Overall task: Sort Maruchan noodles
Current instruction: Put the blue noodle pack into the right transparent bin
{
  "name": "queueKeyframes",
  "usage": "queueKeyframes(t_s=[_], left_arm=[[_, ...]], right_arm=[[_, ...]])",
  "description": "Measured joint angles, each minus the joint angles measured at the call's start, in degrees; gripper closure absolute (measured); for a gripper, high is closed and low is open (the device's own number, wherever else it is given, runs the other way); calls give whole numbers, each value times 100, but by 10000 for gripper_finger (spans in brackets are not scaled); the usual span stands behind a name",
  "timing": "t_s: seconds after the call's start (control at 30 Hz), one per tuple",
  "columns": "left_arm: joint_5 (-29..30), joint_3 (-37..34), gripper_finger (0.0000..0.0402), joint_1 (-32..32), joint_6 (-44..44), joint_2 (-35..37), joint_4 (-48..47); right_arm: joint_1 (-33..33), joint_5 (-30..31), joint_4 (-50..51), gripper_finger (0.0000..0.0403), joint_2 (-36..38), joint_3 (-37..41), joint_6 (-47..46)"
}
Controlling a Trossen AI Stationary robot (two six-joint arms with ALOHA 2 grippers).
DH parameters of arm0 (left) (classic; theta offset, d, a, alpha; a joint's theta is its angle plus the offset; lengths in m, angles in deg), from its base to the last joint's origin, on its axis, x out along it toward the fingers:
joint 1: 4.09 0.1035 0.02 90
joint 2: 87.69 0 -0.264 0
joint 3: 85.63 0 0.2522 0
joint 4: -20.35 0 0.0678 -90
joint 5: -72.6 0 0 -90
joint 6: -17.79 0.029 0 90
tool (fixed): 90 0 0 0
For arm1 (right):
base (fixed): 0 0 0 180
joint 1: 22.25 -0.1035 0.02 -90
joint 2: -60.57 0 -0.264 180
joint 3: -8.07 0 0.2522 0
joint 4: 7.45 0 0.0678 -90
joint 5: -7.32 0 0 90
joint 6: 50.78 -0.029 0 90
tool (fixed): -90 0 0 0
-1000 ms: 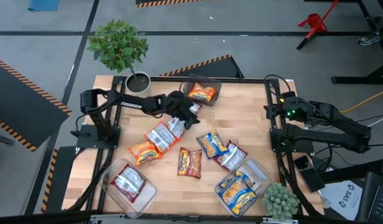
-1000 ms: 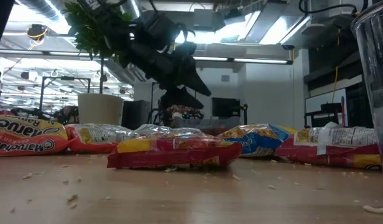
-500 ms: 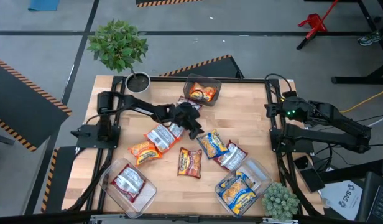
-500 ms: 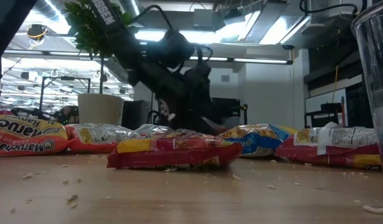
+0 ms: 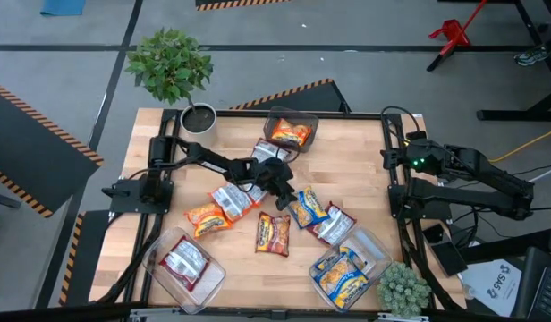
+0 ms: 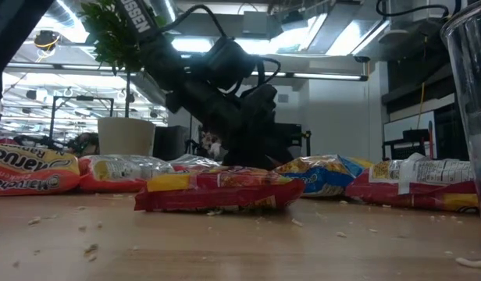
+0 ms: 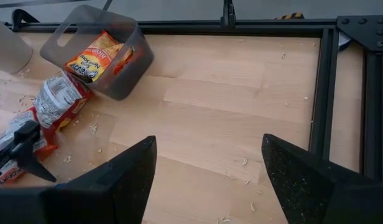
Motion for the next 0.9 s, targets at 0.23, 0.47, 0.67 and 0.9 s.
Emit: queueKeyframes(t_s=[0.23, 0.47, 0.67, 0.9], left_arm=[[594, -6, 202, -338, 212, -8, -313], [757, -5, 220, -422, 189, -9, -499], [760, -11, 314, -420, 86, -13, -490], [767, -36, 388, -352, -81, 133, -450]], right_arm=[[0, -4, 2, 123, -2, 0, 2], [-2, -6, 0, 123, -2, 0, -20], [-2, -11, 0, 123, -1, 0, -28], [-2, -56, -2, 123, 0, 0, -39]])
